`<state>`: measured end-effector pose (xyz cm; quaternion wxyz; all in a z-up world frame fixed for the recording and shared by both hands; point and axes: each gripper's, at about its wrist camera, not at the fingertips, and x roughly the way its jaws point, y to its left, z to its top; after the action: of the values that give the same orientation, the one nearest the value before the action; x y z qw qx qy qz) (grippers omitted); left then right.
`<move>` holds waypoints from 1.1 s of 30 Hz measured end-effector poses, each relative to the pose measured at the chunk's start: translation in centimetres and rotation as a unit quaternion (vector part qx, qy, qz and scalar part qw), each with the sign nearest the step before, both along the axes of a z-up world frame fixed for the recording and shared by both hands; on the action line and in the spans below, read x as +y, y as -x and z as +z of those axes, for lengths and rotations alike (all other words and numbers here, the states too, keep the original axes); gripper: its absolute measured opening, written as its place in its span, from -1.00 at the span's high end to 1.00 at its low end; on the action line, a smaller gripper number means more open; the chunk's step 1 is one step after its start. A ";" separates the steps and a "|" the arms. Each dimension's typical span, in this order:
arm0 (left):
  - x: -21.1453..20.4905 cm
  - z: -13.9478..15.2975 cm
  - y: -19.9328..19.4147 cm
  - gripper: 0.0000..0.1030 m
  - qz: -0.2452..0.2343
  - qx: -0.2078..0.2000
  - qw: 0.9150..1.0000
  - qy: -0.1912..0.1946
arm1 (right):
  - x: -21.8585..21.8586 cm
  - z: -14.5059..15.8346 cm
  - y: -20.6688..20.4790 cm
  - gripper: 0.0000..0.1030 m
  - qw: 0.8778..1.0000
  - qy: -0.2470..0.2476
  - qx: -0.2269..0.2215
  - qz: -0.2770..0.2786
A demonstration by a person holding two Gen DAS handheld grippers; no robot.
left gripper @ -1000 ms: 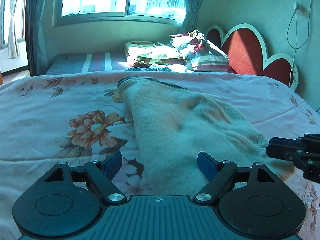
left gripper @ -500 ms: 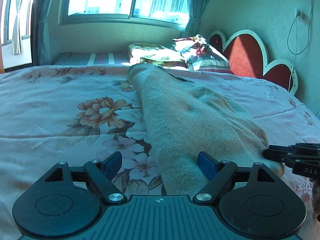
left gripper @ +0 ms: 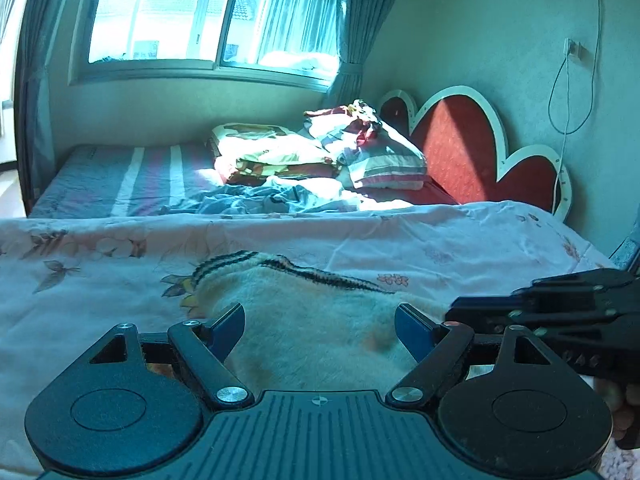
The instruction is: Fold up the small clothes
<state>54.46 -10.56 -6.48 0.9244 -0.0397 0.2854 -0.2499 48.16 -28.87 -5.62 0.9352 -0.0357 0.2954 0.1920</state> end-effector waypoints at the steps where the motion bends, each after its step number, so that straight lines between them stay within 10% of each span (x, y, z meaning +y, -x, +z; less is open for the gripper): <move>1: -0.4 -0.3 -0.8 -0.60 -0.011 0.011 1.000 0.003 | 0.2 -0.5 -0.5 0.80 1.000 0.006 0.006 0.004; 9: -1.6 -4.0 -1.9 -0.60 -0.017 0.027 0.999 -0.032 | -1.4 -4.0 -1.1 0.77 1.000 -0.006 0.027 -0.005; 15: -0.8 -1.3 1.3 -0.60 -0.015 -0.005 1.000 -0.027 | -2.6 -1.6 1.6 0.60 1.000 -0.025 0.016 -0.010; 23: -3.1 -2.2 3.6 -0.63 0.002 -0.021 0.990 -0.143 | -2.9 -1.3 3.7 0.55 0.998 0.002 0.015 -0.058; 27: -2.9 -1.2 5.0 -1.00 0.005 -0.028 0.987 -0.161 | -4.0 -0.2 5.4 -0.05 0.997 -0.027 0.020 -0.068; 33: -2.4 -0.1 7.1 -1.00 0.000 -0.026 0.987 -0.158 | -6.6 0.0 6.9 -0.05 0.988 -0.099 0.059 -0.100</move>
<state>47.40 -12.94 -6.58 0.9263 0.1134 0.2969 -0.2024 41.27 -35.46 -5.60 0.9297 0.0979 0.3313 0.1280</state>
